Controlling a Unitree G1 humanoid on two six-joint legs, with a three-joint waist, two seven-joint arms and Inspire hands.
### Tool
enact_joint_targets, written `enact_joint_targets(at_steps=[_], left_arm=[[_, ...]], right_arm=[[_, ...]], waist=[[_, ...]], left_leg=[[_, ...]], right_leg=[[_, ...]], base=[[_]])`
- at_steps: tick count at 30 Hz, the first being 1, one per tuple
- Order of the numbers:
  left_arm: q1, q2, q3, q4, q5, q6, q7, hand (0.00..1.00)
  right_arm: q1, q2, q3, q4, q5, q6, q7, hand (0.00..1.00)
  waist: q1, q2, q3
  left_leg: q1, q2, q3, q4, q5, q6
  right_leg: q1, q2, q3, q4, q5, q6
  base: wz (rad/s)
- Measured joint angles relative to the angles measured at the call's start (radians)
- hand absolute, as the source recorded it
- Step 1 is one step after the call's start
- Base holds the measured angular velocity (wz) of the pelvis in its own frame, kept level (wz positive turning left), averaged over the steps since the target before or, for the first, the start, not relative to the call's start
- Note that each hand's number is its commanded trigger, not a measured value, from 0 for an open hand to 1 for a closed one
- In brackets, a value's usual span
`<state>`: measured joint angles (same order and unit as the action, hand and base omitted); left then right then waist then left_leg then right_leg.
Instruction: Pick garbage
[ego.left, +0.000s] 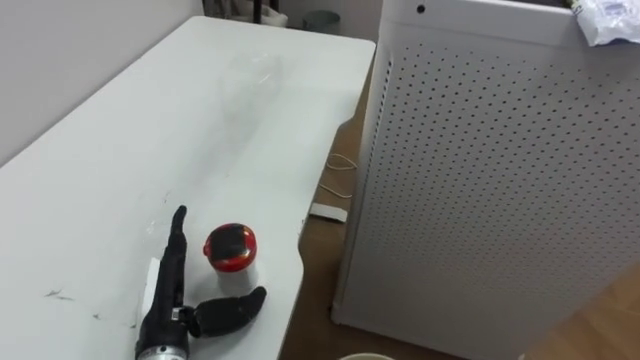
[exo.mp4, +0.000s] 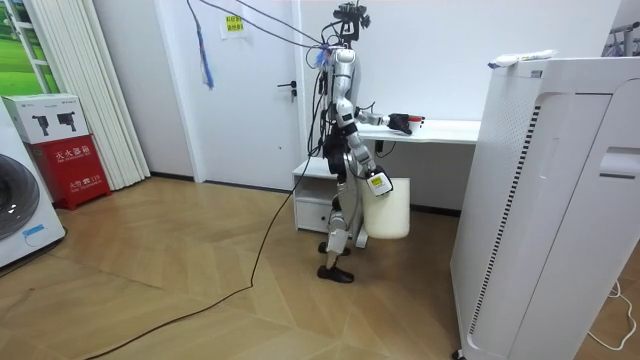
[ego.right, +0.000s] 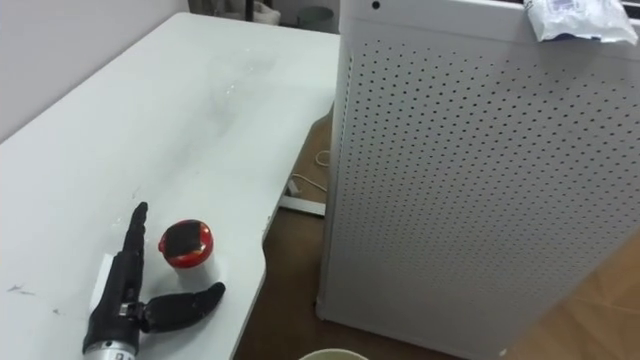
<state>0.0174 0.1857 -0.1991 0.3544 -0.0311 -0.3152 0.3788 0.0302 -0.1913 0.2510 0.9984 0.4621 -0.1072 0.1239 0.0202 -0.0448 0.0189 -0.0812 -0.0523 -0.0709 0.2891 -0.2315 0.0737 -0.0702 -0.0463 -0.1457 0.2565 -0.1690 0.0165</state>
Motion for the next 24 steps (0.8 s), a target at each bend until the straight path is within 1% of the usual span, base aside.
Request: enact_joint_targets(at_steps=[2,4,6,11,16,17,18,22,24], left_arm=[[-0.012,-0.005,0.001,0.025,-0.054,-0.018,-0.009,0.00],[-0.016,-0.006,0.004,0.034,-0.076,-0.021,-0.018,0.00],[-0.023,-0.008,0.011,0.057,-0.076,-0.034,-0.028,0.00],[-0.037,-0.011,0.020,0.081,-0.076,-0.037,-0.038,0.00],[-0.049,-0.016,0.020,0.099,-0.078,-0.041,-0.038,0.00],[-0.049,-0.016,0.020,0.099,-0.084,-0.041,-0.038,0.64],[-0.050,-0.017,0.020,0.099,-0.091,-0.042,-0.038,1.00],[-0.052,-0.017,0.024,0.103,-0.098,-0.040,-0.036,1.00],[-0.052,-0.017,0.038,0.103,-0.100,-0.039,-0.032,1.00]], right_arm=[[0.000,0.001,0.000,0.000,0.000,0.001,0.000,1.00],[0.000,0.001,0.000,0.000,-0.001,0.001,0.000,1.00],[0.000,0.002,0.000,0.000,0.000,0.002,0.001,1.00],[0.000,0.002,0.000,0.000,0.000,0.021,0.001,1.00],[0.001,0.004,0.000,0.000,-0.002,0.023,0.001,1.00],[0.001,0.005,0.000,0.000,-0.002,0.023,0.001,1.00],[0.001,0.005,0.000,-0.001,-0.002,0.023,0.001,1.00],[0.001,0.005,0.000,-0.001,-0.003,0.023,0.001,1.00],[0.001,0.006,0.000,-0.001,-0.010,0.023,0.001,1.00]], waist=[[0.000,0.004,-0.0023],[0.000,0.006,-0.0037],[0.000,0.006,-0.0044],[0.000,0.003,-0.0058],[0.000,0.002,-0.0064],[-0.001,0.002,-0.0068],[-0.001,0.002,-0.0070],[-0.008,0.002,-0.0070],[-0.014,0.001,-0.0068]], left_leg=[[0.001,0.003,0.006,0.000,0.000,0.000],[0.002,0.004,0.008,-0.001,0.001,-0.001],[0.003,0.005,0.011,-0.001,0.002,-0.003],[0.005,0.006,0.014,0.001,0.003,-0.005],[0.008,0.006,0.015,0.002,0.004,-0.005],[0.009,0.006,0.016,0.002,0.004,-0.006],[0.010,0.007,0.016,0.002,0.004,-0.006],[0.021,0.006,0.016,0.001,0.004,-0.006],[0.019,0.005,0.016,0.002,0.005,-0.005]], right_leg=[[0.000,0.001,0.000,0.002,0.000,-0.001],[0.000,0.001,0.001,0.003,0.001,-0.002],[0.000,0.002,0.001,0.004,0.002,-0.003],[0.000,0.003,0.004,0.008,0.004,-0.005],[-0.001,0.002,0.005,0.012,0.004,-0.005],[-0.002,0.002,0.005,0.012,0.004,-0.006],[-0.002,0.002,0.005,0.013,0.004,-0.006],[0.006,0.001,0.006,0.016,0.004,-0.006],[0.006,0.000,0.005,0.018,0.004,-0.006]], base=[[0.00],[0.00],[0.00],[0.00],[0.00],[0.00],[0.00],[0.00],[0.00]])
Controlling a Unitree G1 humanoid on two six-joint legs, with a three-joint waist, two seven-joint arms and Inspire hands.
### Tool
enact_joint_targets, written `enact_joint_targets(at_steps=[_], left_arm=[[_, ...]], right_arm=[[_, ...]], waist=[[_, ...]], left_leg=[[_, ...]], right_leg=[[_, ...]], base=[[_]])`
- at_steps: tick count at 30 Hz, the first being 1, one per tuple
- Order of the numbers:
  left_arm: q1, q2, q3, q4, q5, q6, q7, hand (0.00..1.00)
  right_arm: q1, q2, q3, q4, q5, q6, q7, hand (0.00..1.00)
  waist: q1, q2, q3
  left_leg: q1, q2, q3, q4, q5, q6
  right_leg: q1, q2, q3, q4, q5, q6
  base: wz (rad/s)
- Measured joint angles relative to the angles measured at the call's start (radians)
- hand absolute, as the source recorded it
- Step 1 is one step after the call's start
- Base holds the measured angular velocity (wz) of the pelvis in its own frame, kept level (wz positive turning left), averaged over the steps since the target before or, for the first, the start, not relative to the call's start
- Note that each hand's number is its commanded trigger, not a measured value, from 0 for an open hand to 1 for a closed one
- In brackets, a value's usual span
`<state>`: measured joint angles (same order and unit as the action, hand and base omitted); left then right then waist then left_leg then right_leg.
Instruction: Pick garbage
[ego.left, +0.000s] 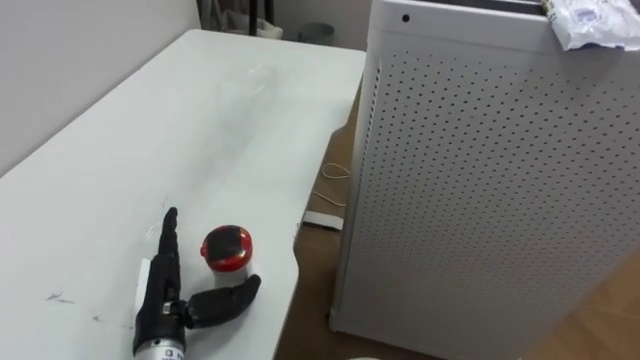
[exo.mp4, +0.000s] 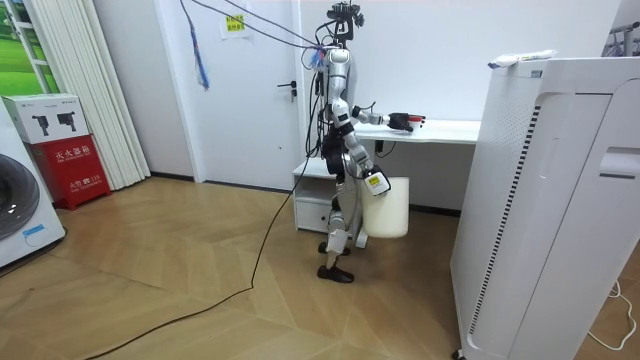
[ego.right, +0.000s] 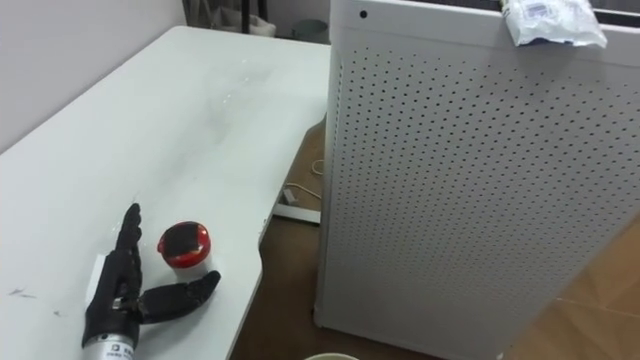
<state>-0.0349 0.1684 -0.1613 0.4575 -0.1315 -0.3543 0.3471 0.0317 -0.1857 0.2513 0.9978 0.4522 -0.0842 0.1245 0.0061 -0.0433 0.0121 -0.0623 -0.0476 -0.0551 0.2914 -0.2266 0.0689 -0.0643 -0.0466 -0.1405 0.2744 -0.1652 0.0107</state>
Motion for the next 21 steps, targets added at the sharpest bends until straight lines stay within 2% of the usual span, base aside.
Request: enact_joint_targets(at_steps=[5,12,17,21], left_arm=[[-0.029,0.004,0.041,0.008,-0.117,0.015,0.030,1.00],[-0.045,0.004,0.035,0.005,-0.141,0.028,0.036,1.00],[-0.061,-0.006,-0.009,-0.019,-0.140,0.066,0.033,1.00],[-0.067,-0.026,-0.067,-0.033,-0.138,0.075,0.012,1.00]], right_arm=[[0.015,0.002,0.002,0.000,0.000,0.001,0.000,1.00],[0.015,0.021,0.006,0.009,0.001,0.013,0.001,1.00],[0.012,0.026,0.012,0.013,0.000,0.014,0.013,1.00],[0.002,0.026,0.013,0.013,0.000,0.014,0.023,1.00]], waist=[[-0.003,-0.001,0.0001],[-0.032,0.001,0.0011],[-0.042,0.007,0.0055],[-0.048,0.013,0.0070]], left_leg=[[-0.009,-0.003,0.000,0.003,0.002,0.001],[-0.015,-0.002,0.000,0.006,0.003,0.002],[-0.018,-0.002,0.004,0.004,0.003,0.002],[-0.019,0.000,0.012,-0.001,0.003,0.002]], right_leg=[[-0.006,-0.003,-0.001,0.006,0.001,0.001],[-0.008,-0.004,-0.006,0.000,0.002,0.003],[-0.009,-0.004,0.000,0.000,0.002,0.003],[-0.015,-0.004,0.002,0.001,0.002,0.003]], base=[[0.00],[0.04],[0.00],[-0.07]])
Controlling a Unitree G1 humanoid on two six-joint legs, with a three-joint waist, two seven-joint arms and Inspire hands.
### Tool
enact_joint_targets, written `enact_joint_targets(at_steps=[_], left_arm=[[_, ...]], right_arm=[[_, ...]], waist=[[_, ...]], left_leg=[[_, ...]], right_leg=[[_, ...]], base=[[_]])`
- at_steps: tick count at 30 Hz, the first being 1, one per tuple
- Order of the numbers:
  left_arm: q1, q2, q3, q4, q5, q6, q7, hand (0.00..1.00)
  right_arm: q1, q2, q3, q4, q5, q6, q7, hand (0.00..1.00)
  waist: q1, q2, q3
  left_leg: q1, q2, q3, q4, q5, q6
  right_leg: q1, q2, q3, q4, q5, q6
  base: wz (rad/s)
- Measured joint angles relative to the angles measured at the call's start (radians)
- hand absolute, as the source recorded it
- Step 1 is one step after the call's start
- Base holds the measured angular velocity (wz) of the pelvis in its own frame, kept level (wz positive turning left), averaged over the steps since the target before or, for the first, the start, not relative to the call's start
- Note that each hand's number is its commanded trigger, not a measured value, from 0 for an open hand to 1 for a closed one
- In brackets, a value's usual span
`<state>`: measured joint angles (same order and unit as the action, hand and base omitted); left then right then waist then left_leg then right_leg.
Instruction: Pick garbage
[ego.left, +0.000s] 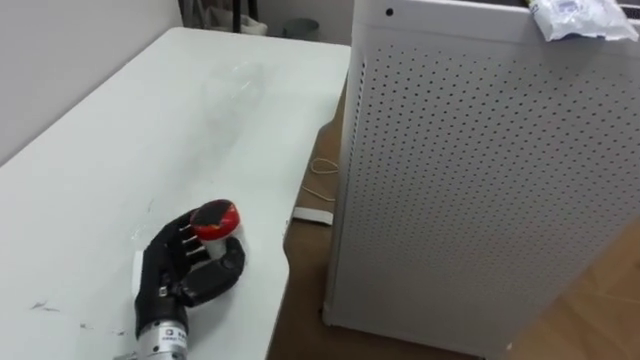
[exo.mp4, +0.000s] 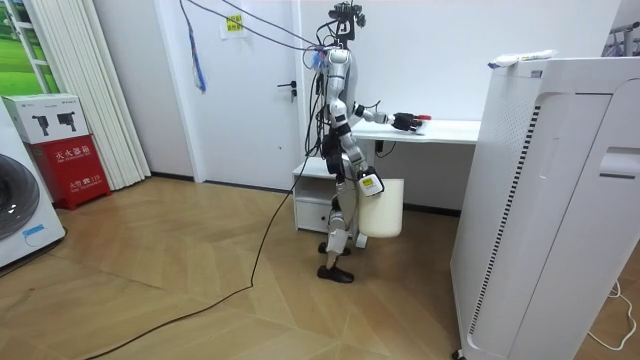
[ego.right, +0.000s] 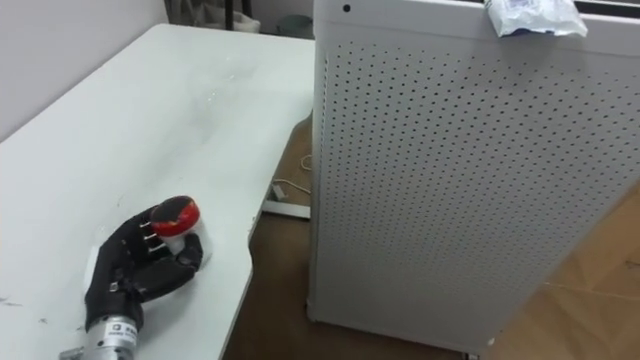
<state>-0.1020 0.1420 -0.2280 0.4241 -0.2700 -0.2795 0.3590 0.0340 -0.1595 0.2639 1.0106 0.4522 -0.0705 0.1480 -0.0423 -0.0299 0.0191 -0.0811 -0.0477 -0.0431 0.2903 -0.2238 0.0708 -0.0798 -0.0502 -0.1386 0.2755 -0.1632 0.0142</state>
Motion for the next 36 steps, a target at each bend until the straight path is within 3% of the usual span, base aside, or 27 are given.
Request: enact_joint_targets(at_steps=[6,17,24,36], left_arm=[[-0.034,-0.011,-0.092,-0.009,-0.001,0.020,-0.094,1.00],[-0.037,-0.005,-0.267,-0.177,-0.010,0.099,-0.356,1.00],[-0.037,0.016,-0.304,-0.220,0.001,0.110,-0.399,1.00],[-0.007,0.038,-0.308,-0.220,0.004,0.126,-0.420,1.00]], right_arm=[[-0.006,0.000,0.010,0.007,0.000,0.000,0.008,1.00],[-0.069,-0.002,0.020,0.007,-0.016,-0.001,-0.006,1.00],[-0.104,-0.025,0.019,-0.006,-0.021,-0.002,-0.047,1.00],[-0.116,-0.040,-0.003,-0.034,-0.020,-0.003,-0.087,1.00]], waist=[[-0.014,0.001,-0.0001],[-0.052,0.014,0.0002],[-0.066,0.049,0.0013],[-0.068,0.045,0.0035]], left_leg=[[-0.010,0.002,0.011,0.000,0.000,0.000],[-0.047,0.014,0.068,0.011,0.000,0.000],[-0.035,0.017,0.071,-0.001,0.000,0.000],[-0.031,0.018,0.093,-0.007,0.000,0.000]], right_leg=[[-0.013,0.000,0.001,-0.001,0.000,0.000],[-0.064,0.005,0.031,-0.004,0.003,-0.002],[-0.059,0.006,0.031,-0.004,0.003,-0.003],[-0.069,0.007,0.038,0.017,0.003,-0.003]], base=[[-0.02],[-0.09],[0.00],[-0.02]])
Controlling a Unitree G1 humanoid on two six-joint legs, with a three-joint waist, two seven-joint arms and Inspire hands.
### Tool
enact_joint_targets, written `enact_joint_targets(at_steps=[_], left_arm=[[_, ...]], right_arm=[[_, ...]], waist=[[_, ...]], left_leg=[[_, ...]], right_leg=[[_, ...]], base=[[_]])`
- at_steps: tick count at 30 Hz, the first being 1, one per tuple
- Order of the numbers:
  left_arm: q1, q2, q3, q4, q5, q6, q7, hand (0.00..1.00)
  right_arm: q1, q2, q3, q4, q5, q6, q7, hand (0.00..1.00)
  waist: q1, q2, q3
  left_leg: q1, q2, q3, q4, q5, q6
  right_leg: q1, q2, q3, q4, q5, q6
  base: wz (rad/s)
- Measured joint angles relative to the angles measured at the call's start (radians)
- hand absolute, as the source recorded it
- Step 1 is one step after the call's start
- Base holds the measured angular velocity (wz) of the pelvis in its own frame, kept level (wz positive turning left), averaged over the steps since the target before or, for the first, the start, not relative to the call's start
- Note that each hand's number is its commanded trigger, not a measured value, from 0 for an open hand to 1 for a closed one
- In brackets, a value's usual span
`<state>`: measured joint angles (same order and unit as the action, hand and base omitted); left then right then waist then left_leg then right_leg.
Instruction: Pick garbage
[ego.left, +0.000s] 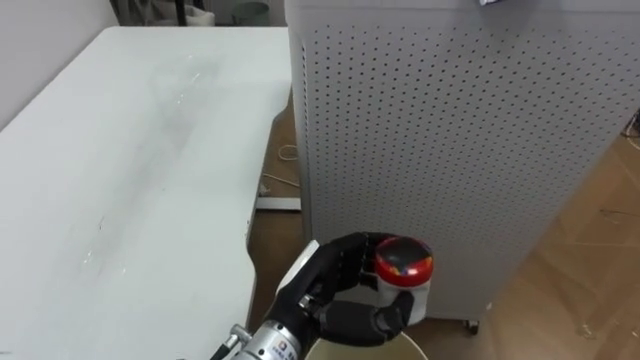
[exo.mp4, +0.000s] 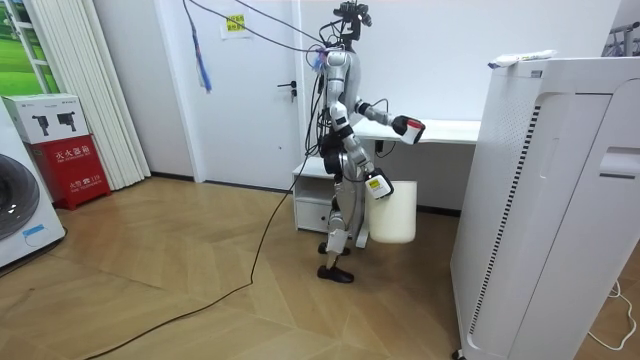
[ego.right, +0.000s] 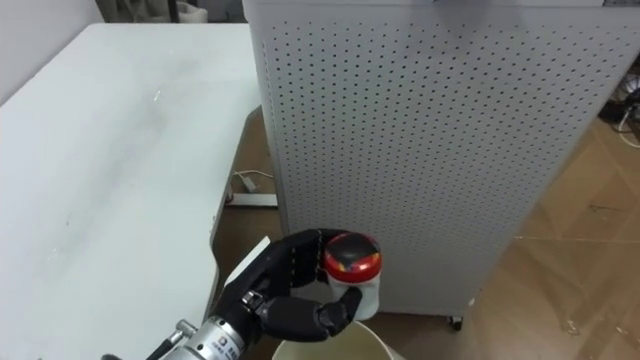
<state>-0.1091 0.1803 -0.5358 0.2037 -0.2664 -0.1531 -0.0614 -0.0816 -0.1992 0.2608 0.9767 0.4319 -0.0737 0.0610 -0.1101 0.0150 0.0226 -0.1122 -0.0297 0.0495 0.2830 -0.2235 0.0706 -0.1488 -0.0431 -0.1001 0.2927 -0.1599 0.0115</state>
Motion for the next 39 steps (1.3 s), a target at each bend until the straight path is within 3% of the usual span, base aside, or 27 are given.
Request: enact_joint_targets(at_steps=[2,3,4,5,6,7,39], left_arm=[[0.006,0.001,0.000,0.000,0.001,0.002,-0.002,1.00],[0.006,0.001,0.000,0.000,0.003,0.002,-0.002,0.89],[0.006,0.001,0.000,0.000,0.012,0.002,-0.002,0.48],[0.006,0.002,0.000,0.000,0.022,0.002,-0.003,0.16],[0.006,0.003,0.000,0.000,0.023,0.002,-0.004,0.04],[0.006,0.005,0.000,0.000,0.023,0.002,-0.007,0.00],[0.019,0.010,0.001,0.000,0.034,0.002,-0.022,0.00]], right_arm=[[0.000,-0.001,0.000,0.000,0.000,0.000,-0.012,1.00],[0.000,-0.001,0.000,0.000,0.000,0.000,-0.016,1.00],[0.000,-0.001,-0.002,0.000,0.000,0.000,-0.018,1.00],[0.000,-0.001,-0.007,0.000,0.000,0.000,-0.019,1.00],[0.000,-0.001,-0.009,0.000,0.000,0.000,-0.019,1.00],[0.001,-0.001,-0.009,0.000,0.000,0.000,-0.019,1.00],[0.013,0.000,-0.009,-0.005,0.001,0.003,-0.046,1.00]], waist=[[-0.001,-0.001,-0.0003],[-0.001,-0.001,-0.0004],[-0.001,-0.001,-0.0006],[-0.001,-0.001,-0.0008],[-0.001,-0.002,-0.0009],[-0.001,-0.002,-0.0010],[-0.003,-0.011,-0.0038]], left_leg=[[-0.002,0.000,0.001,0.007,0.000,0.000],[-0.003,0.000,0.002,0.007,0.000,0.000],[-0.003,0.000,0.002,0.007,0.000,0.000],[-0.003,0.000,0.004,0.007,0.000,0.000],[-0.003,0.000,0.004,0.007,0.000,0.000],[-0.003,0.000,0.004,0.007,0.000,0.000],[0.011,0.002,0.030,0.000,0.000,0.000]], right_leg=[[-0.001,0.000,0.001,-0.001,0.000,0.000],[-0.002,0.000,0.001,-0.001,0.000,0.000],[-0.002,-0.001,0.001,-0.002,0.000,0.000],[-0.002,-0.001,0.002,-0.002,0.000,0.000],[-0.002,-0.001,0.001,-0.002,0.000,0.000],[-0.002,-0.001,0.001,-0.002,0.000,0.000],[0.000,0.000,0.015,-0.001,0.000,0.001]], base=[[0.00],[0.00],[0.00],[0.00],[0.00],[0.00],[-0.01]])
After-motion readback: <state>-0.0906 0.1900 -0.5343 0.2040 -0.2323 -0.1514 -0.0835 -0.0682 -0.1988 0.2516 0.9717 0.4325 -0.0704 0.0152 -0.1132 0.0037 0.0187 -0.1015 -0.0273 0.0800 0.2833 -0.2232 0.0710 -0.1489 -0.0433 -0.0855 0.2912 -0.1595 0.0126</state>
